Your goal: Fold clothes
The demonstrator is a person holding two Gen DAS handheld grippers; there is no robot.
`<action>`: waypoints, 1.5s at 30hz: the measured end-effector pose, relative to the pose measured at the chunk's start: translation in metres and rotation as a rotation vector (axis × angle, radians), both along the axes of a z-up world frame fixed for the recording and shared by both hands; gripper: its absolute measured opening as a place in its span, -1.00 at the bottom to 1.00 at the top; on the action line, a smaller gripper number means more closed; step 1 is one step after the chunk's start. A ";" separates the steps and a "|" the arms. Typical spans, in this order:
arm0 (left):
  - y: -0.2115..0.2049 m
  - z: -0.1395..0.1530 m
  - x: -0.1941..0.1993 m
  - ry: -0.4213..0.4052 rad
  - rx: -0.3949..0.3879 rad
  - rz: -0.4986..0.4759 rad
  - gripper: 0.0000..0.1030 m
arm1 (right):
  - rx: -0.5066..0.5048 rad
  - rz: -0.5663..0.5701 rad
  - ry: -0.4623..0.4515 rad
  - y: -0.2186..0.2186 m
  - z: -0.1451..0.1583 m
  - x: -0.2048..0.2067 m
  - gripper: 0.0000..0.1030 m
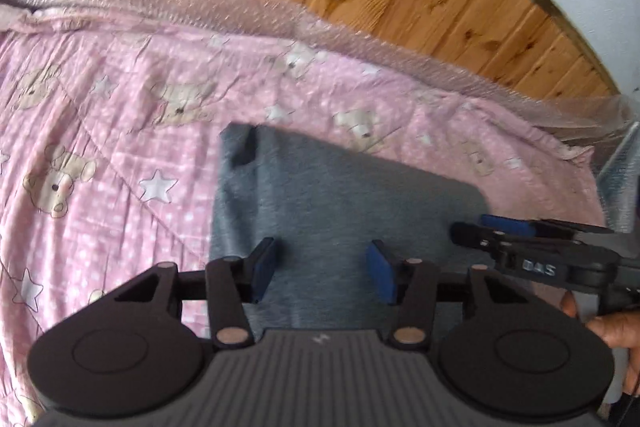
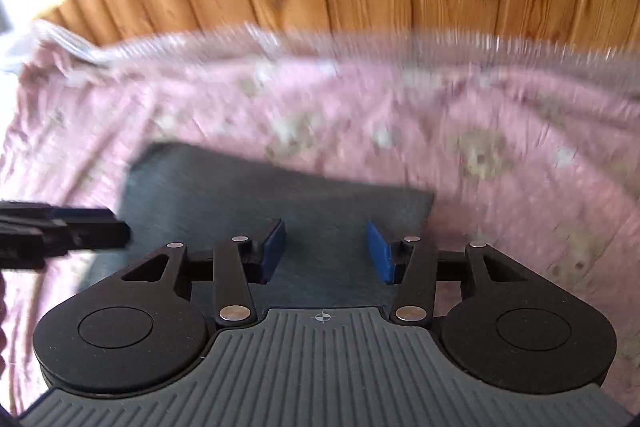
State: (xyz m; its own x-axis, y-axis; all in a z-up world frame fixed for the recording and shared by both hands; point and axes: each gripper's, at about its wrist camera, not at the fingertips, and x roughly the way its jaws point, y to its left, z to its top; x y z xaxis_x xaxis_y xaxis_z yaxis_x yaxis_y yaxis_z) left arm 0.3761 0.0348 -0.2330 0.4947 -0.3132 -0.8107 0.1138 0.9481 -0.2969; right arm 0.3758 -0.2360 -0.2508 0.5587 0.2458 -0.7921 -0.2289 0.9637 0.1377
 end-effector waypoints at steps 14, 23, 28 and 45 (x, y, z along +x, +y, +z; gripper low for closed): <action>0.013 -0.020 -0.061 0.045 0.007 -0.001 0.65 | 0.095 -0.038 0.004 -0.018 -0.003 -0.113 0.50; 0.012 0.023 -0.117 0.052 0.014 -0.028 0.84 | 0.036 -0.184 0.022 -0.027 0.055 -0.163 0.58; 0.016 0.050 -0.159 0.051 -0.039 -0.046 1.00 | -0.032 -0.255 -0.002 0.001 0.097 -0.198 0.63; 0.049 0.127 -0.273 -0.077 -0.085 -0.065 1.00 | -0.109 -0.267 -0.138 0.106 0.167 -0.325 0.71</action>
